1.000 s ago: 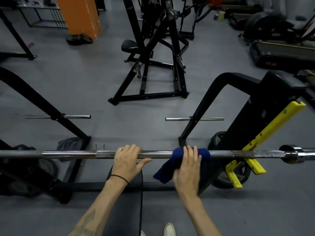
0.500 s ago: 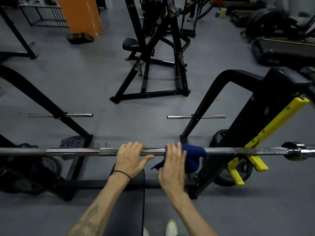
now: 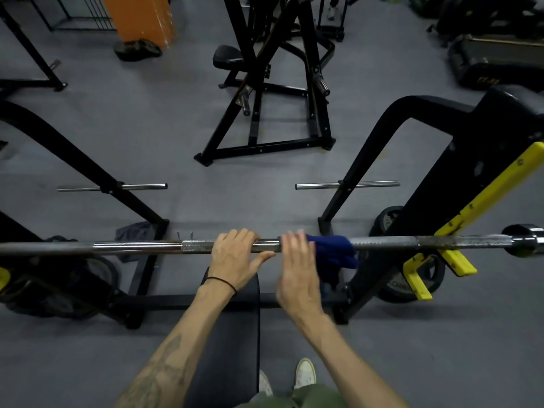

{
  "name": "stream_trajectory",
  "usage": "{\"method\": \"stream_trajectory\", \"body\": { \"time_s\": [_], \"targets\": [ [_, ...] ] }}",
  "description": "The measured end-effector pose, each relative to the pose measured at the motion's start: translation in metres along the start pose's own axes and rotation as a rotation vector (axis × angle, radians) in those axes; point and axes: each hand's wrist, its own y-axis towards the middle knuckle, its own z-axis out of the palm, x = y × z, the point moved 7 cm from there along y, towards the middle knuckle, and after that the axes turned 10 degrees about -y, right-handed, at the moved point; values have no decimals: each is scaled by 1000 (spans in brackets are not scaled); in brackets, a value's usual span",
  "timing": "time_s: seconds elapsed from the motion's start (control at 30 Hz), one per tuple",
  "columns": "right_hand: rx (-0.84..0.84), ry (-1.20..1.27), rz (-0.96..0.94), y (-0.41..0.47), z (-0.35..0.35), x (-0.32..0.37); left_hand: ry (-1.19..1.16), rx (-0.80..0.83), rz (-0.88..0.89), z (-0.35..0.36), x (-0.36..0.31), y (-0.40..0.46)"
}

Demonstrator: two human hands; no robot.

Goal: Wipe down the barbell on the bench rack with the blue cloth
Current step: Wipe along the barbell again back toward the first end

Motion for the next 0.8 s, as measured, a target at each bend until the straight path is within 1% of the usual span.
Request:
{"method": "stream_trajectory", "body": {
  "time_s": [0.03, 0.07, 0.1, 0.17, 0.23, 0.3, 0.33, 0.37, 0.47, 0.53, 0.57, 0.63, 0.7, 0.73, 0.77, 0.8],
  "targets": [
    [-4, -21, -107, -2, 0, 3, -5, 8, 11, 1, 1, -1],
    [-13, -22, -155, -2, -2, -8, -8, 16, 27, 1, 2, -2],
    [-12, -12, -142, -2, -4, -27, -13, 14, 35, 1, 5, -3],
    [-32, -13, -8, -6, -10, -72, -28, -28, -1, -4, 17, -8],
    [-42, -18, 154, -10, -13, -94, -22, -91, -58, -9, 29, -16],
    [-44, -8, 298, -6, -10, -83, 6, -90, -71, -10, 33, -17],
    [-35, -6, 340, -3, -8, -69, 18, -71, -69, -10, 34, -15],
    [-17, -12, 321, 2, -7, -49, 33, -47, -57, -9, 34, -13],
    [7, -61, 11, 8, -2, 10, 76, 42, 21, -7, 39, -7],
    [17, -57, -131, 7, -2, 8, 76, 125, 53, -6, 43, -2],
    [21, -39, -145, 6, -4, -6, 78, 191, 56, -8, 44, 2],
    [23, -39, -71, 5, -8, -50, 92, 371, 24, -8, 44, 15],
    [-6, -63, 100, 1, -14, -86, 111, 517, -22, -7, 45, 25],
    [-12, -74, 191, -1, -14, -89, 107, 542, -40, -7, 45, 27],
    [-21, -74, 270, -2, -13, -80, 101, 526, -52, -7, 45, 26],
    [-35, -52, 306, -1, -10, -61, 104, 486, -67, -9, 46, 23]
  ]
}}
